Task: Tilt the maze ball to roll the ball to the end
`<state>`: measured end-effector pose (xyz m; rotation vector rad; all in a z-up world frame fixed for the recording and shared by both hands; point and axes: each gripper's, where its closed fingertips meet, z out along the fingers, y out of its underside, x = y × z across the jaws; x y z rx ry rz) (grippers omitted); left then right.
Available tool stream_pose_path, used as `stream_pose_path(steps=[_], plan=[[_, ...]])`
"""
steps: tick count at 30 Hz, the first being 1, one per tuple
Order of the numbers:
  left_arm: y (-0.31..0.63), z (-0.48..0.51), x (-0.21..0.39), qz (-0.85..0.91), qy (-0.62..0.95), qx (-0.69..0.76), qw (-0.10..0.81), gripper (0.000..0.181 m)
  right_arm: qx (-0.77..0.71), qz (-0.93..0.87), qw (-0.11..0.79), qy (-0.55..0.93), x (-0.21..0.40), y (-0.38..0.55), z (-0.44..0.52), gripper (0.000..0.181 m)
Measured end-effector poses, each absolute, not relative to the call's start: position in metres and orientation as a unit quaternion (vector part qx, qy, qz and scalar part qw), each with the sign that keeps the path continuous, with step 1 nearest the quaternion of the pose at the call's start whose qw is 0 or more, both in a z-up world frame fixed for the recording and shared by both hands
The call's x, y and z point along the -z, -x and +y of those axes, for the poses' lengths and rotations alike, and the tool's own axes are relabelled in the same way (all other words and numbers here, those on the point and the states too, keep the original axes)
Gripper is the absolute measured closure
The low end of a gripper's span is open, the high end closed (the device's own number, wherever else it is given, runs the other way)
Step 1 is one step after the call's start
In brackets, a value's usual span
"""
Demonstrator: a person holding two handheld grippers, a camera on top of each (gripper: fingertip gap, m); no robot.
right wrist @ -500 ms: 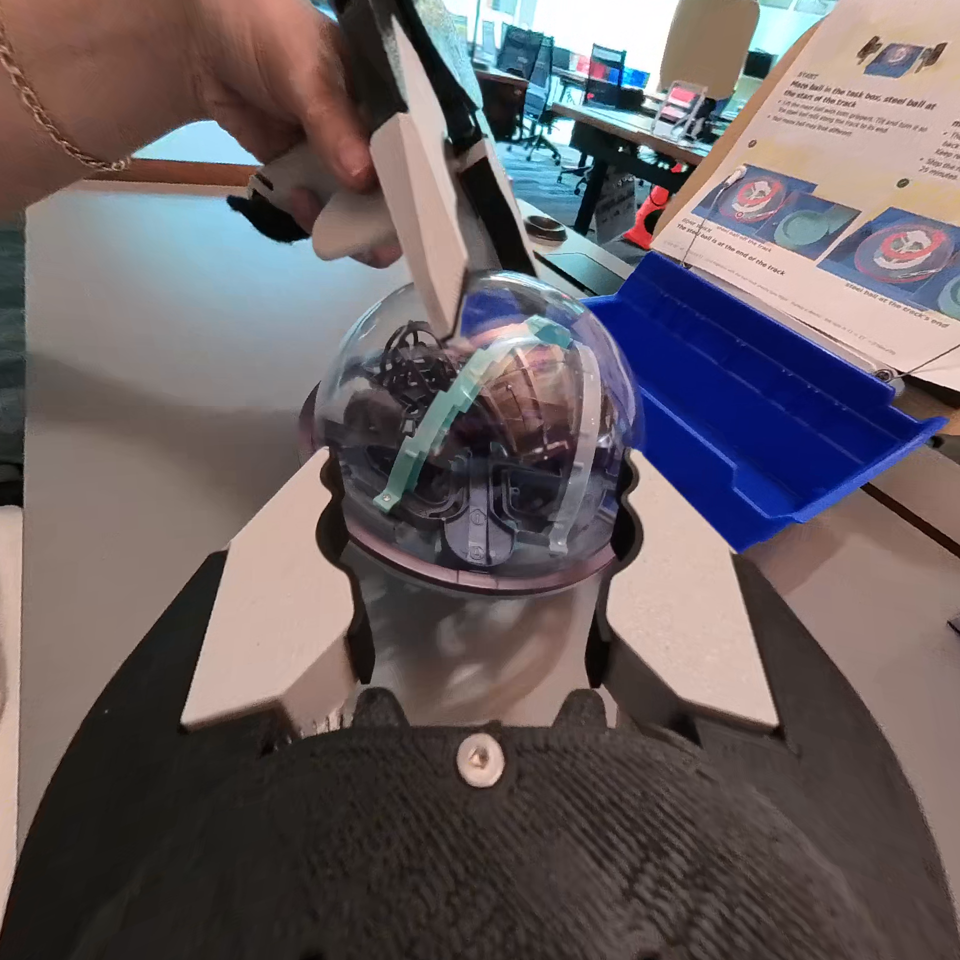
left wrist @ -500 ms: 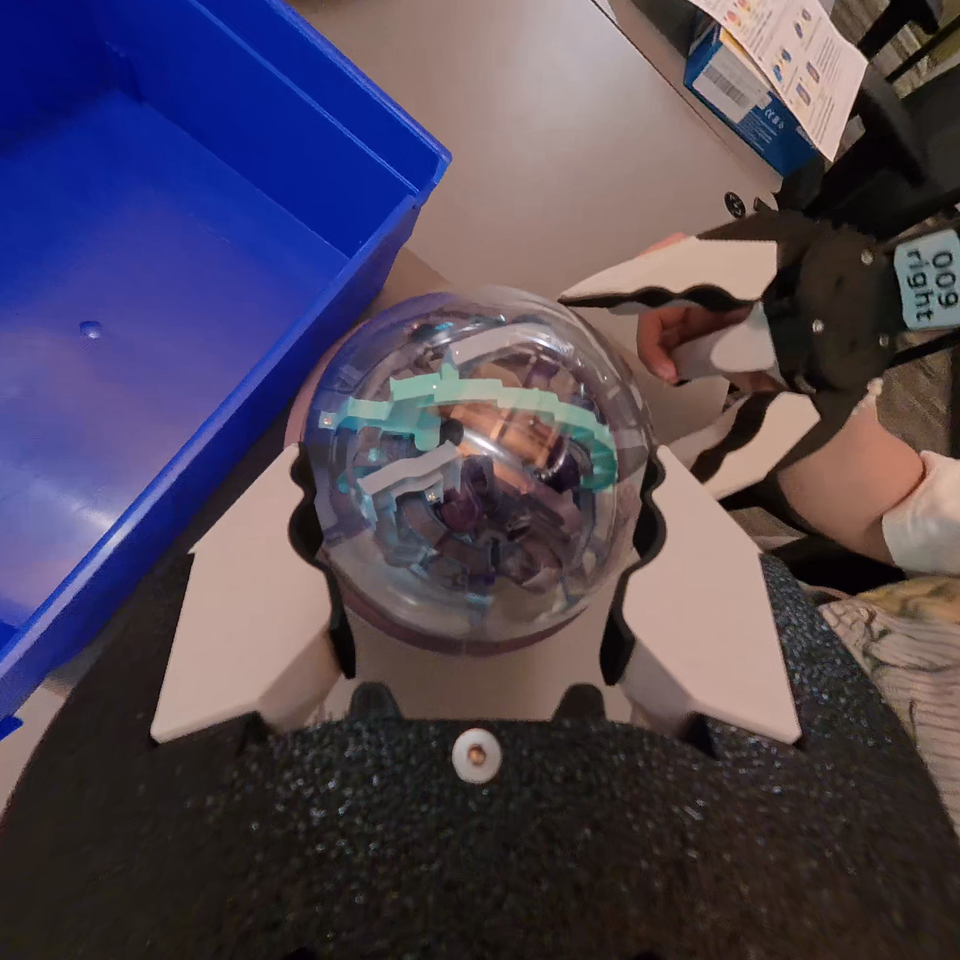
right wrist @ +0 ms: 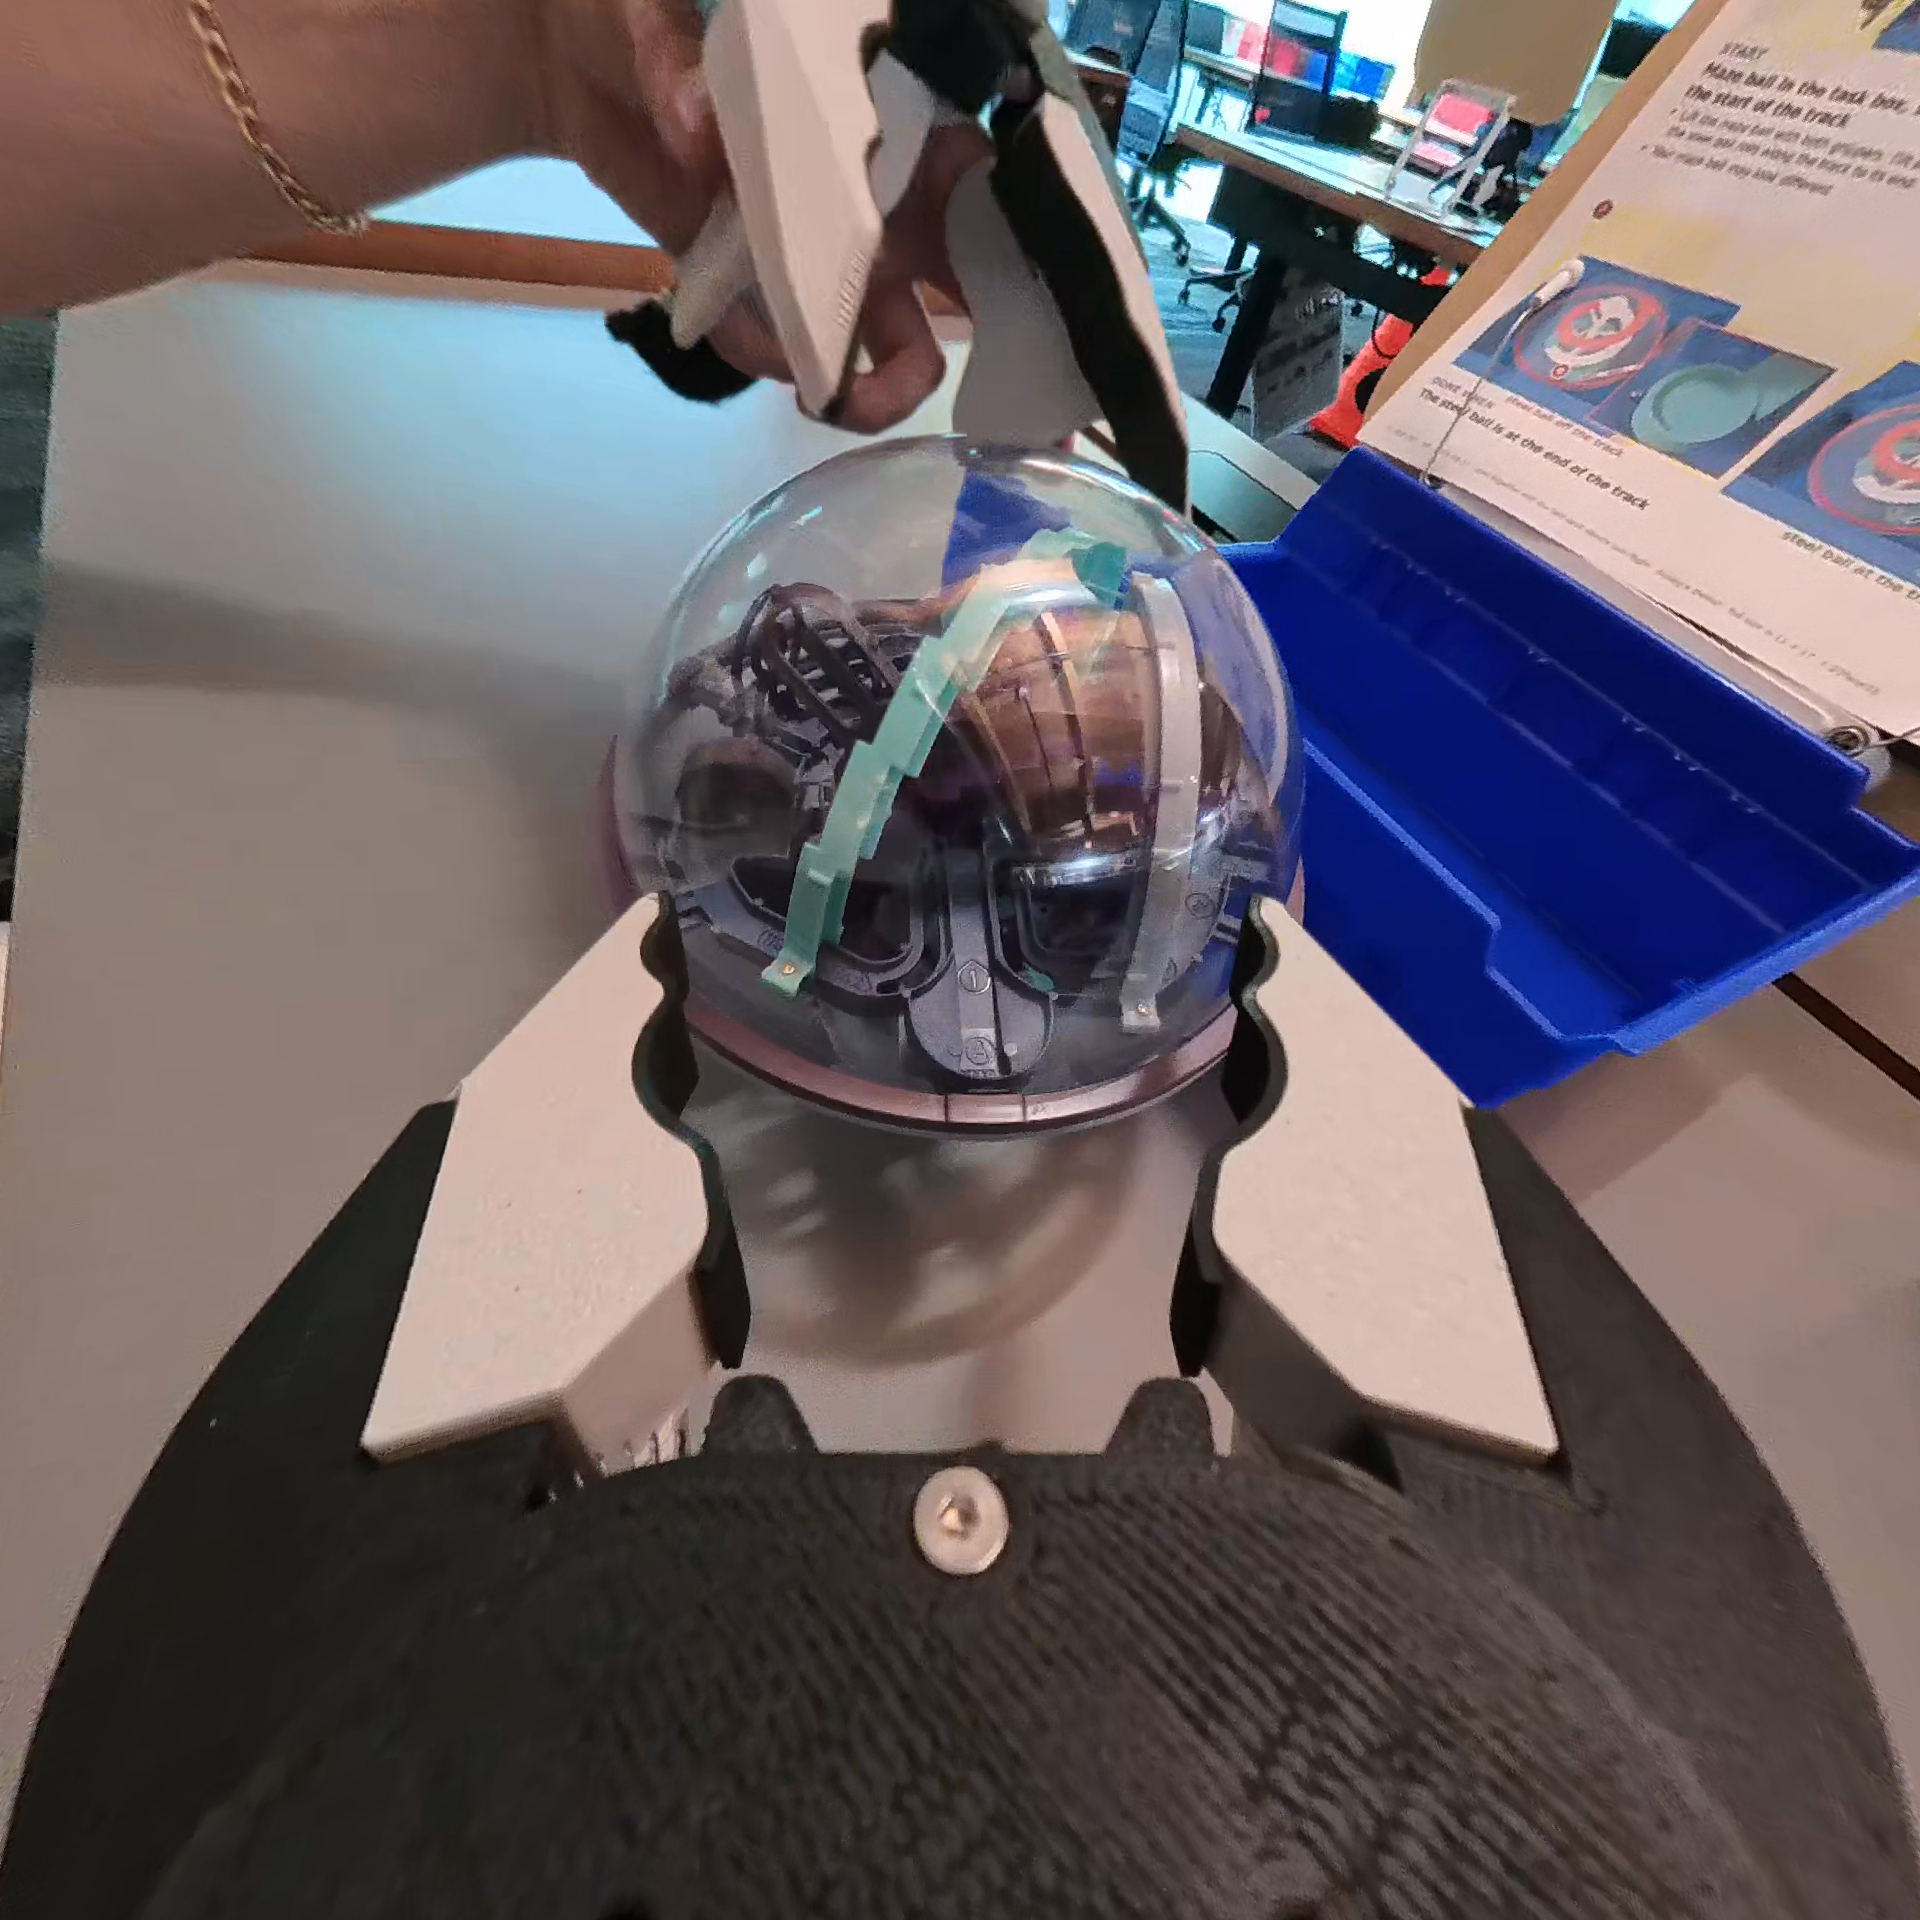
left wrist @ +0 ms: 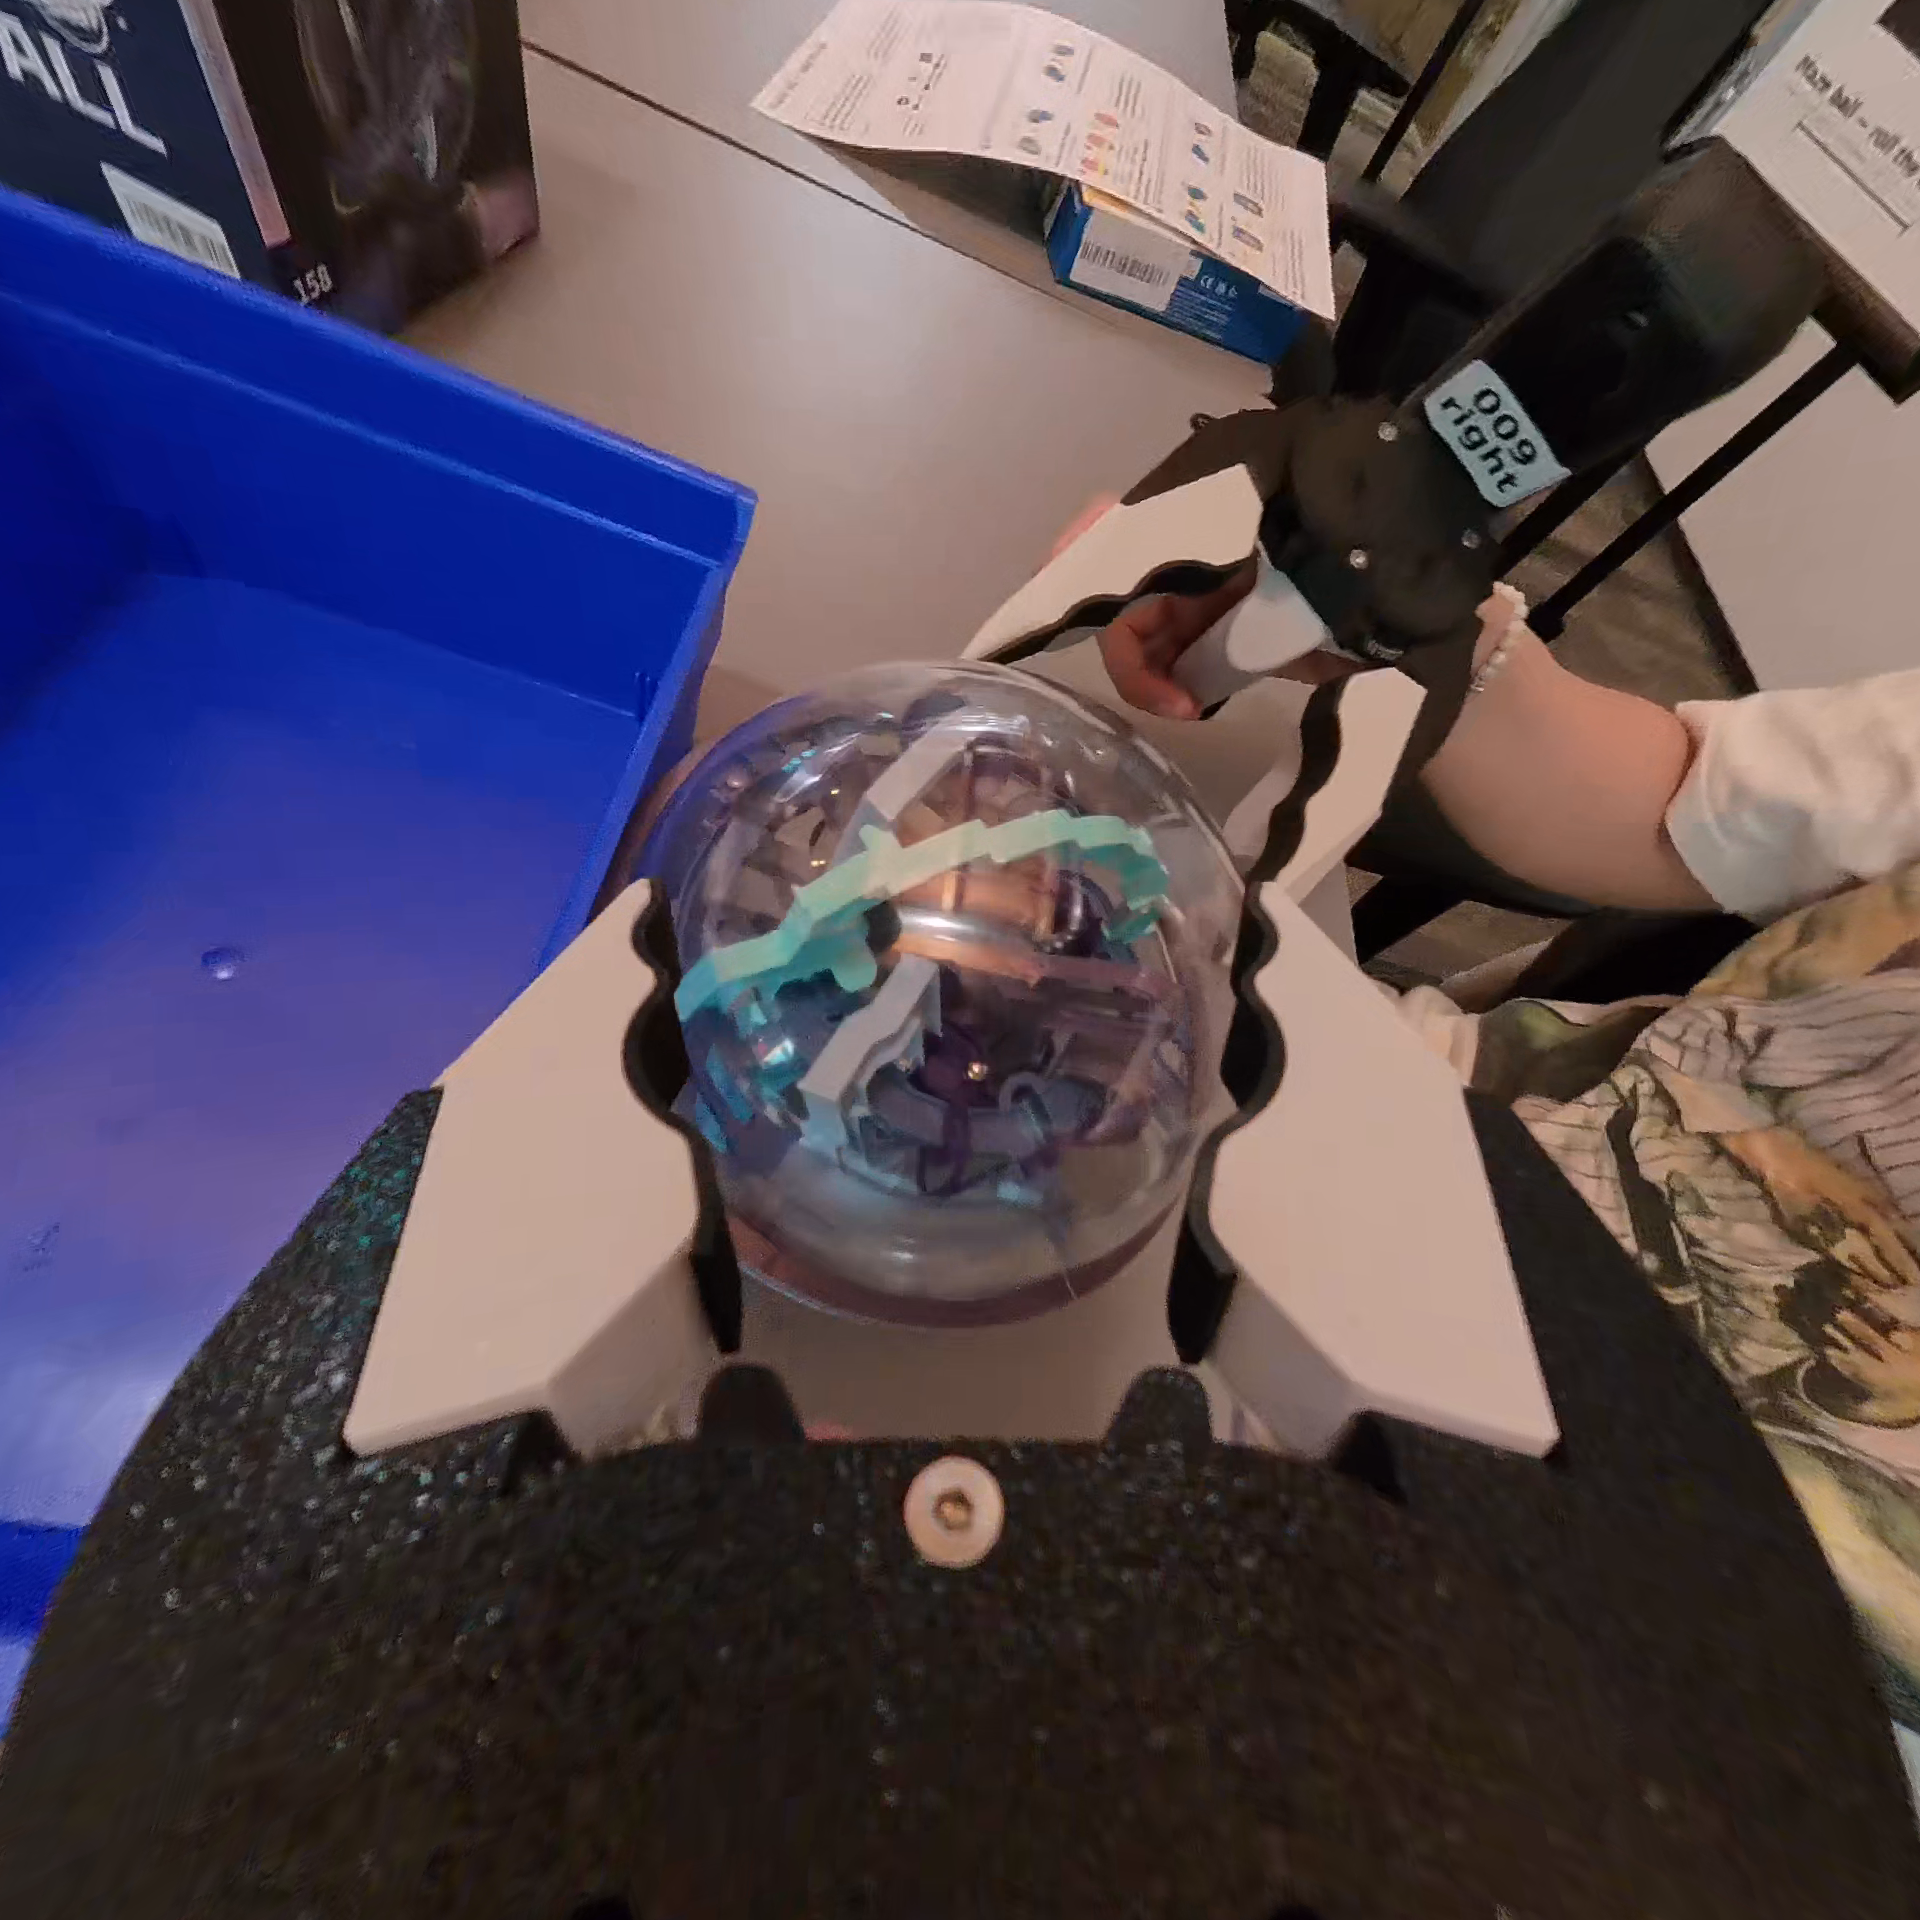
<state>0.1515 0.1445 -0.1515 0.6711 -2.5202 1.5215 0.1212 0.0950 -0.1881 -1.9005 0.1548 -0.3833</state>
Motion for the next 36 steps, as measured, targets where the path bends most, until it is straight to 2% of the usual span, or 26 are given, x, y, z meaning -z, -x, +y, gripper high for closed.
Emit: stream_pose_path(steps=[1, 4, 16, 27, 31, 36], plan=[[-0.154, 0.143, 0.157, -0.834, -0.227, -0.498, 0.066, 0.08, 0.159, 0.069, 0.566, 0.806, 0.188, -0.122, 0.095, 0.078], [-0.157, 0.138, 0.164, -0.829, -0.234, -0.504, 0.065, 0.071, 0.152, 0.071, 0.569, 0.805, 0.189, -0.123, 0.095, 0.076], [-0.15, 0.145, 0.165, -0.813, -0.28, -0.51, 0.024, 0.071, 0.171, 0.092, 0.587, 0.786, 0.18, -0.119, 0.095, 0.077], [-0.151, 0.153, 0.171, -0.769, -0.378, -0.512, 0.052, 0.066, 0.188, 0.062, 0.573, 0.795, 0.176, -0.116, 0.108, 0.075], [-0.148, 0.154, 0.172, -0.792, -0.343, -0.502, 0.043, 0.064, 0.174, 0.052, 0.572, 0.8, 0.175, -0.118, 0.11, 0.075], [-0.152, 0.145, 0.161, -0.831, -0.237, -0.501, -0.035, 0.067, 0.16, 0.045, 0.571, 0.804, 0.175, -0.121, 0.112, 0.074]])
